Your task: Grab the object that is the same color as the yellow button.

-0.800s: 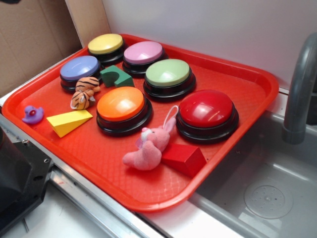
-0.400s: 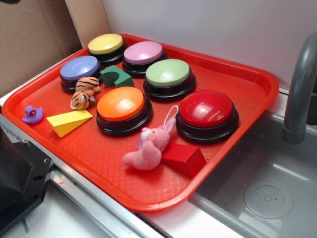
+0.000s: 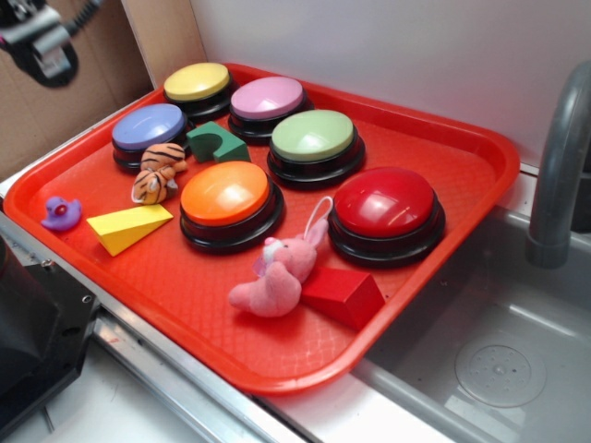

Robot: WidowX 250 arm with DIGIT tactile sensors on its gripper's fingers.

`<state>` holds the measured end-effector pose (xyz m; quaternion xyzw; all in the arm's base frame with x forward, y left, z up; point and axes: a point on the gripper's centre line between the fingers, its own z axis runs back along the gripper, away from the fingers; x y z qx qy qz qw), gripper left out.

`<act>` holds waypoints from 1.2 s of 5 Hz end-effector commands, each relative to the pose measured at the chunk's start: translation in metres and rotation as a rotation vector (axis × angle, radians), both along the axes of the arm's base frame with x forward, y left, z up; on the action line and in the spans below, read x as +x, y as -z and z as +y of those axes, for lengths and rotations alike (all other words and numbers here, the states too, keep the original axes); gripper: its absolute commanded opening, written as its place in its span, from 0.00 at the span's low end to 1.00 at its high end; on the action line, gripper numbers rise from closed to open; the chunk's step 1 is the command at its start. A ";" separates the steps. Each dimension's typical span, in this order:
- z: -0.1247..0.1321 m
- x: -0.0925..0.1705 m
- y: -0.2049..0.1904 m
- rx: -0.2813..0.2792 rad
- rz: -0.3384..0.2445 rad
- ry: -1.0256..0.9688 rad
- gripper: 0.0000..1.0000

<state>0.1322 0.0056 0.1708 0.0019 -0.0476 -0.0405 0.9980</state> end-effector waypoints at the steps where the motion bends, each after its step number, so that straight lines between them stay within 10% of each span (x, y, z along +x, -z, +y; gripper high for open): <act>1: 0.021 0.014 0.058 -0.003 -0.010 0.034 1.00; 6: 0.032 0.012 0.159 0.008 0.116 0.038 1.00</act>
